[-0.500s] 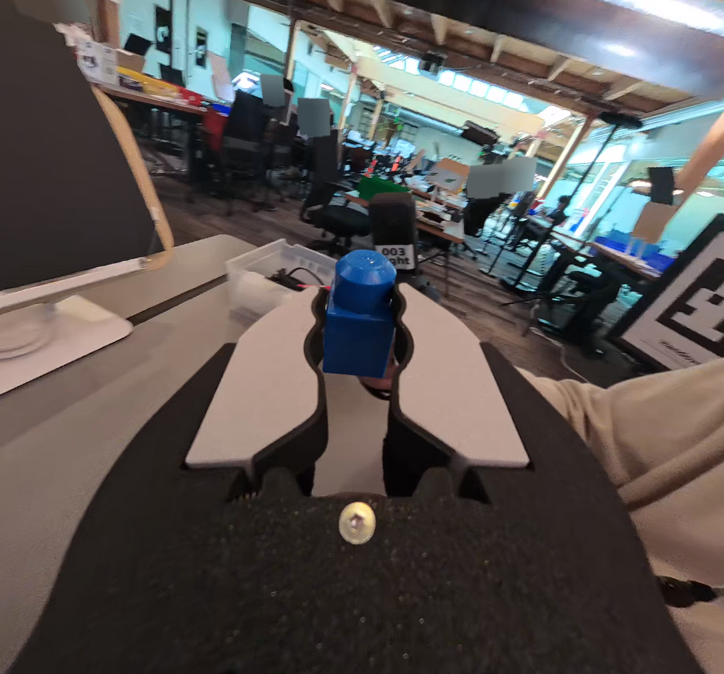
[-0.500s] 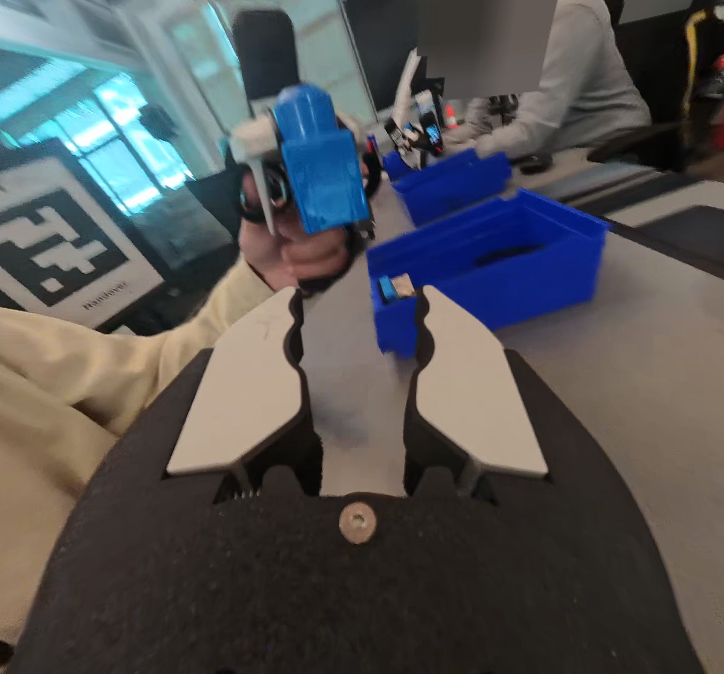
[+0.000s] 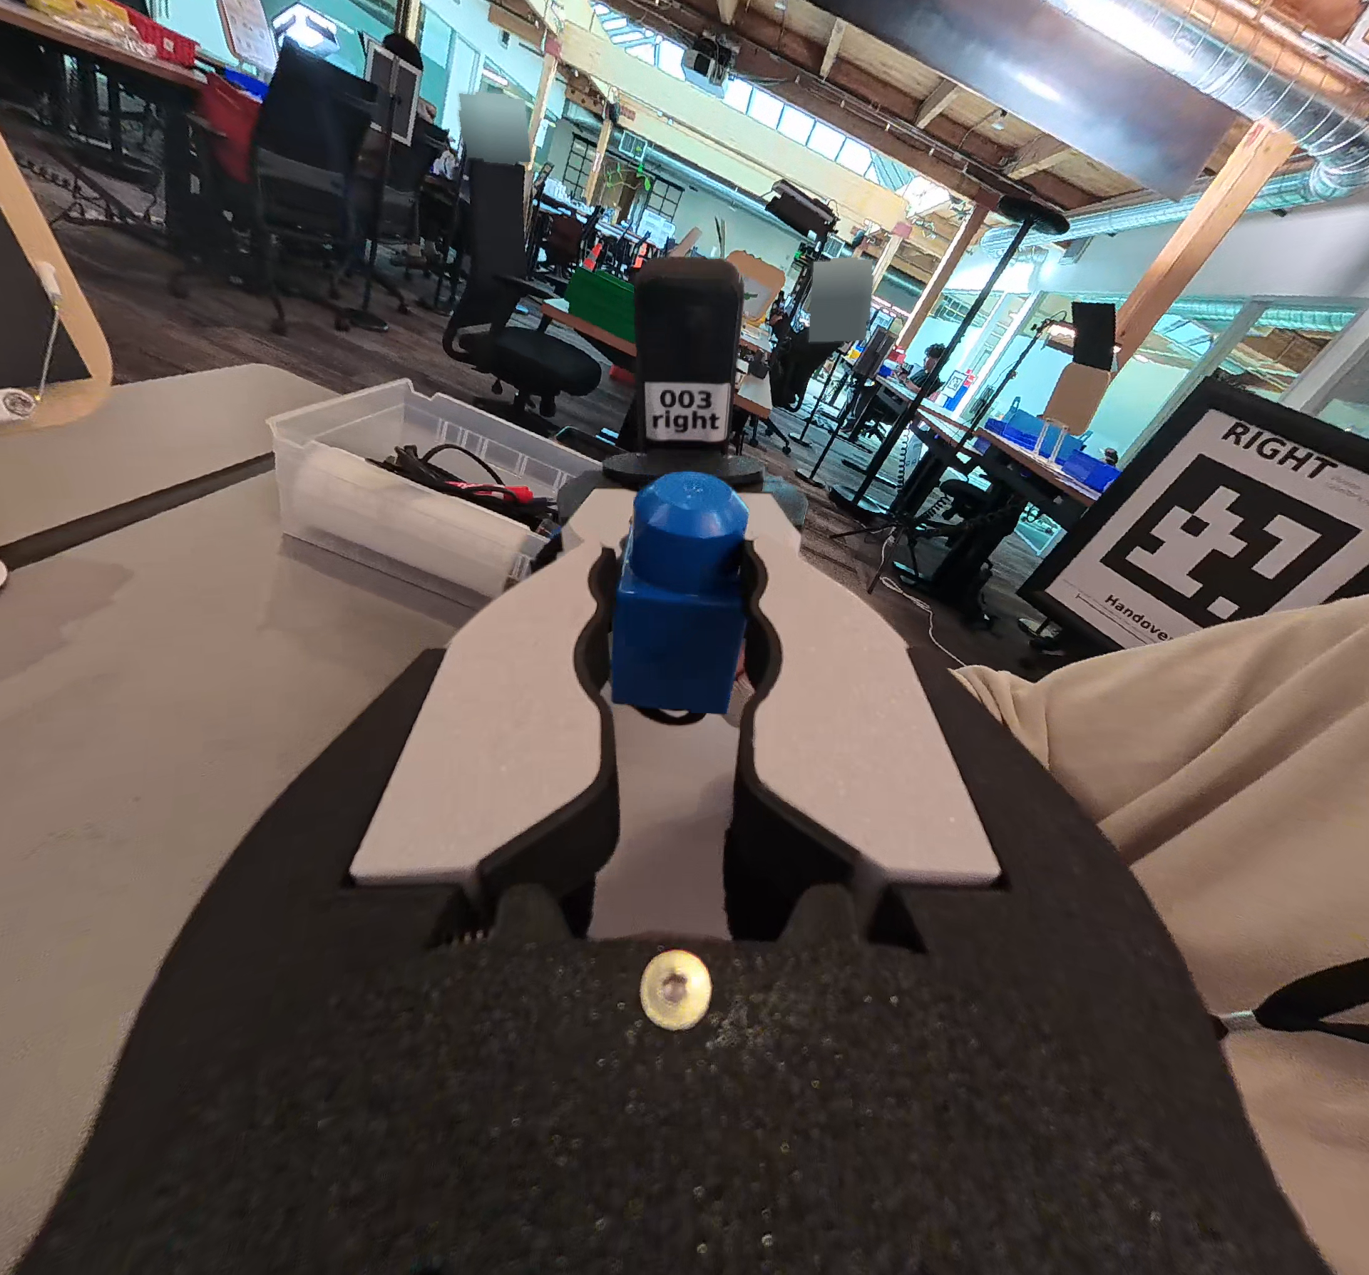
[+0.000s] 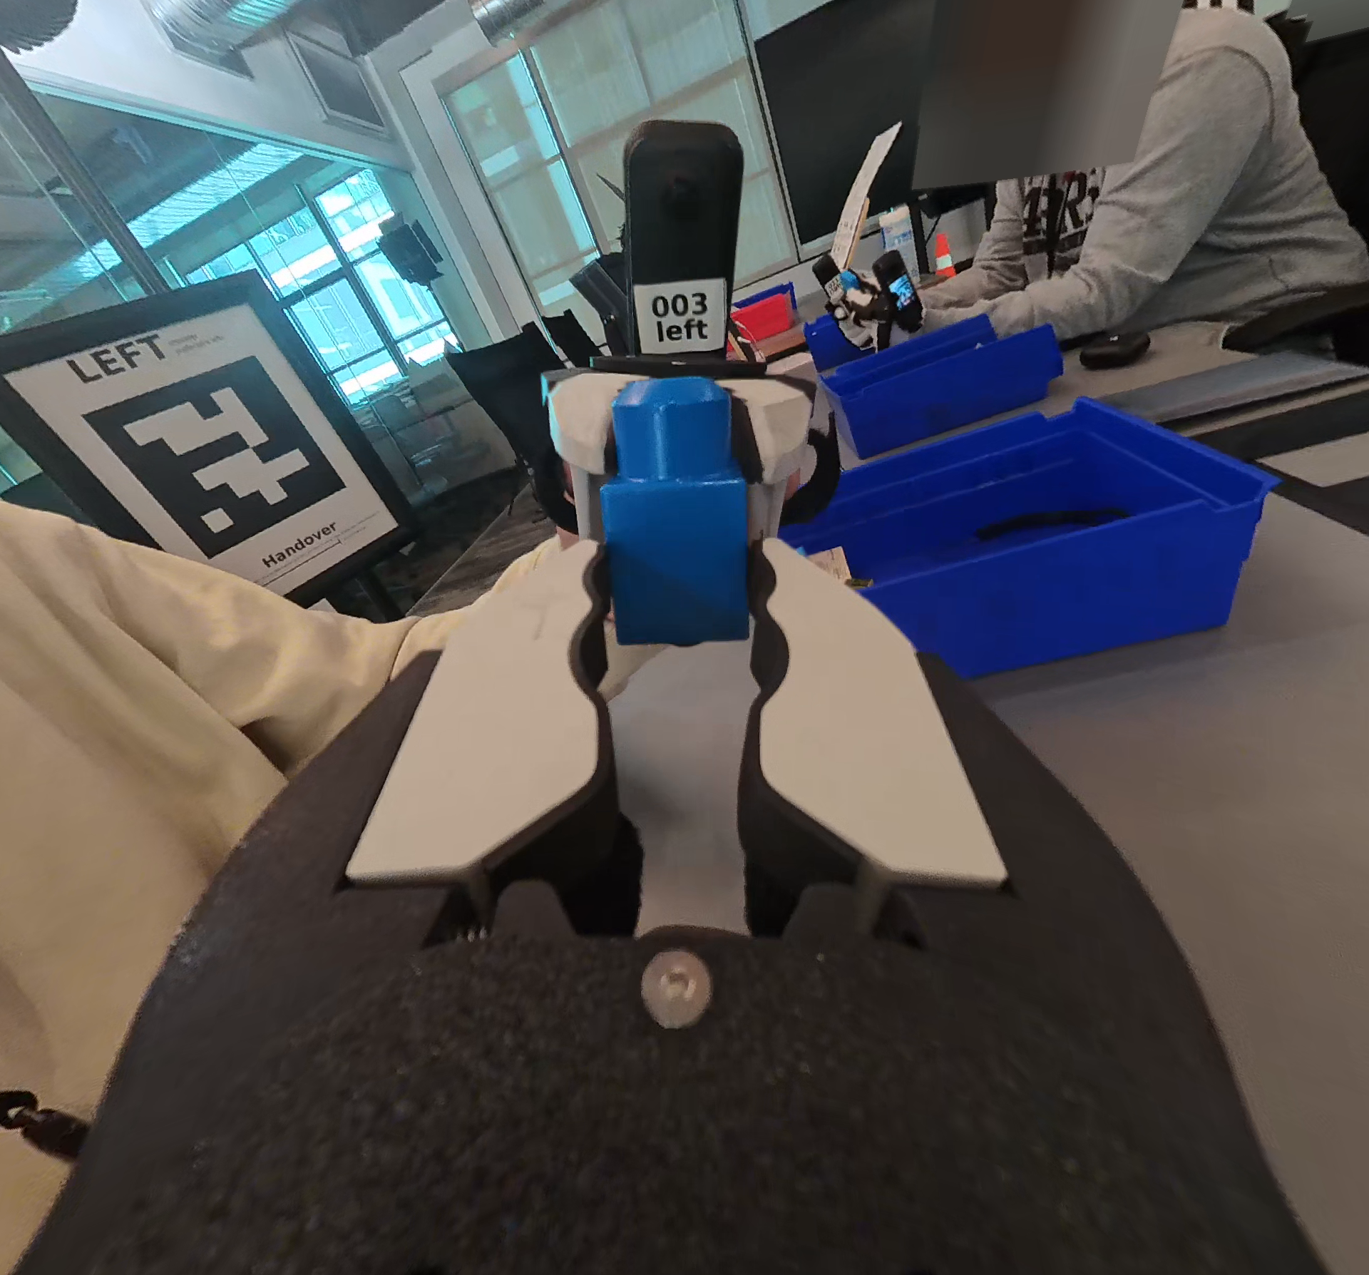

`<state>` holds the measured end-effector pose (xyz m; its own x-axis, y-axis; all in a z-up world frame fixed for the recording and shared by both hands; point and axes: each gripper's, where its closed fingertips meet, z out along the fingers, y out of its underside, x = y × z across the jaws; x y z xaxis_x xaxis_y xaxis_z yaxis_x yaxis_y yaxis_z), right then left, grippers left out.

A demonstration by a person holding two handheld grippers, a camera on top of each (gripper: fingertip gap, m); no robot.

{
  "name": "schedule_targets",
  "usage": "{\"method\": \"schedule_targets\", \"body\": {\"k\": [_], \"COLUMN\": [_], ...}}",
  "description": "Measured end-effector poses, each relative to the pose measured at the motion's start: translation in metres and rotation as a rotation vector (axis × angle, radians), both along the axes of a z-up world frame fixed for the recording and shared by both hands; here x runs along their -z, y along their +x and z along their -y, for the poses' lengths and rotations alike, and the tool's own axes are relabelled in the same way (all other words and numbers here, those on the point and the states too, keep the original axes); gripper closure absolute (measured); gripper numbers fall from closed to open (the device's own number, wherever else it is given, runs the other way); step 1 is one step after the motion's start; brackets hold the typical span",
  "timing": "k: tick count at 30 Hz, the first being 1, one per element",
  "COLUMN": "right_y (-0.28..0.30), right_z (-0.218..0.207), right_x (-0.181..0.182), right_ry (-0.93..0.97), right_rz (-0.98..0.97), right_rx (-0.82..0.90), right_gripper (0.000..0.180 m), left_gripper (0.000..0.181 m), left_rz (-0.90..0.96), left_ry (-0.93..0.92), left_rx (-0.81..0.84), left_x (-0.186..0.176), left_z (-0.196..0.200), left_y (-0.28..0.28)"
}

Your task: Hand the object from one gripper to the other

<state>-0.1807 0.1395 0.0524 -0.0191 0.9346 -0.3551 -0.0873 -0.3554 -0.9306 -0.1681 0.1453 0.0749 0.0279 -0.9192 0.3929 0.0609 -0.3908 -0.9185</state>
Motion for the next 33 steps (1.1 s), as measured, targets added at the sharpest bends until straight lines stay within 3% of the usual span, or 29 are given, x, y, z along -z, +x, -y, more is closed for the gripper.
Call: {"method": "schedule_targets", "body": {"k": [3, 5, 7, 13, 16, 21, 33], "right_y": [0.004, 0.009, 0.017, 0.062, 0.057, 0.039, 0.031], "right_z": [-0.002, -0.003, -0.002, 0.004, 0.028, 0.050, 0.042], "right_x": [0.005, 0.006, 0.009, 0.065, 0.068, 0.091, 0.104], "right_ry": [-0.042, -0.054, -0.066, 0.132, 0.107, 0.128, 0.144], "right_rz": [0.040, 0.056, 0.103, 0.675, 0.734, 0.857, 0.894], "right_rx": [0.008, 0.008, 0.001, 0.058, -0.045, -0.164, -0.135], "right_gripper": [0.145, 0.145, 0.145, 0.144, 0.144, 0.144, 0.144], "left_gripper": [0.146, 0.131, 0.129, 0.134, 0.135, 0.135, 0.150], "left_rz": [-0.058, -0.147, -0.277, -0.632, -0.738, -0.726, -0.700], "left_ry": [0.022, 0.107, 0.205, 0.343, 0.433, 0.369, 0.301], "left_rx": [-0.020, -0.086, -0.127, 0.006, 0.058, 0.186, 0.225], "left_x": [0.006, 0.011, 0.022, 0.063, 0.081, 0.100, 0.119], "left_z": [-0.002, -0.007, -0.008, 0.022, 0.034, 0.052, 0.048], "left_y": [-0.001, -0.006, -0.013, -0.032, -0.027, -0.004, 0.008]}}
